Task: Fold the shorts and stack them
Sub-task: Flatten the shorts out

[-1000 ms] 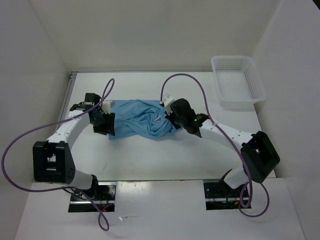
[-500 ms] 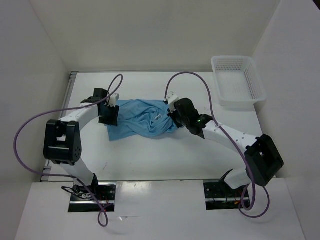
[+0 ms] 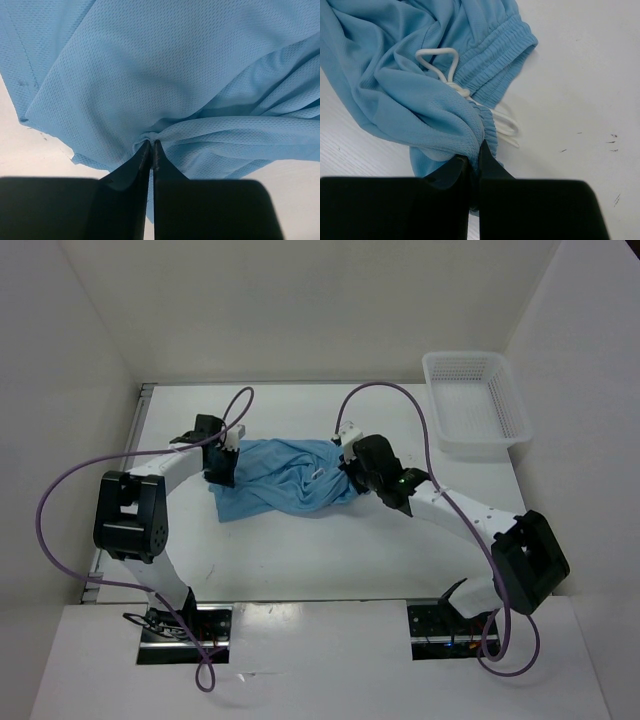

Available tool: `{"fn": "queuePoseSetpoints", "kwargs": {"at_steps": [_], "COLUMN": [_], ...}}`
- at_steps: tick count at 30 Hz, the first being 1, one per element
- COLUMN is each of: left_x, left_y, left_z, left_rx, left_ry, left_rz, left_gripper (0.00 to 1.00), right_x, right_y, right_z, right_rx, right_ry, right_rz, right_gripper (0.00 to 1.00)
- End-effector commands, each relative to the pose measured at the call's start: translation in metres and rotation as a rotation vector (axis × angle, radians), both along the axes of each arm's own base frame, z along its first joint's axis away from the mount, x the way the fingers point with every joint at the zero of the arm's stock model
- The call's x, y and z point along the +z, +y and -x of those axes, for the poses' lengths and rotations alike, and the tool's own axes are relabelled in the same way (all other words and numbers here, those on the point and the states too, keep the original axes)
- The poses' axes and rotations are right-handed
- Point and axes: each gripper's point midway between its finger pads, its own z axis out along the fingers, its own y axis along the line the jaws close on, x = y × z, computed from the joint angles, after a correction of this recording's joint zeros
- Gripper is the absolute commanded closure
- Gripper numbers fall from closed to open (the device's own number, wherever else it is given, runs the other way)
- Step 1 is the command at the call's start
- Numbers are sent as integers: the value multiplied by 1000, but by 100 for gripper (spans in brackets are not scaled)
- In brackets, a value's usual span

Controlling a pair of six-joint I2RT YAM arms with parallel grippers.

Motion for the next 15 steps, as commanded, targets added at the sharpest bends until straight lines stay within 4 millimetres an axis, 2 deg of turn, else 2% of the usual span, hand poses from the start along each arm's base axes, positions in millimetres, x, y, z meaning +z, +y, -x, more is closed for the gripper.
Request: {"fn": "queuePoseSetpoints", "kwargs": {"at_steps": [1, 5, 7, 8, 9, 10, 11, 12, 13, 14, 15], "left_x": [7, 1, 6, 23, 35, 51, 71, 111, 136, 165, 190], "left_y": [-3, -8, -7, -6, 0, 4, 10, 24, 32, 40, 56], "left_z": [-4, 11, 10, -4, -16, -31, -47, -83, -101, -119, -137], "left_rx": [-12, -26, -22, -19, -3, 6, 22, 55, 75, 93, 130], "left_ry": [-16, 42, 29, -22, -58, -107, -166, -279, -345, -424, -492], "left_rz": [15, 41, 53, 67, 69, 70, 63, 44, 31, 20, -1], "left_gripper": [94, 100, 100, 100, 100, 100, 100, 100, 100, 100, 100], "right_x": [20, 16, 24, 22, 39, 37, 43, 79, 67, 78, 139], "right_y": [2, -3, -8, -16, -15, -19, -30, -28, -30, -40, -37], "right_z": [-8, -8, -15, -22, -37, -51, -69, -96, -119, -140, -169], "right_rx": [-20, -30, -54, -89, -99, -122, -160, -181, -213, -247, -287], "right_ry": [-62, -53, -76, -73, -114, -116, -130, -201, -180, -201, -314], "right_rz": [-58, -51, -76, -83, -118, -117, -128, -170, -145, -132, -164], "right_gripper": [100, 100, 100, 100, 100, 100, 100, 100, 100, 100, 100]}}
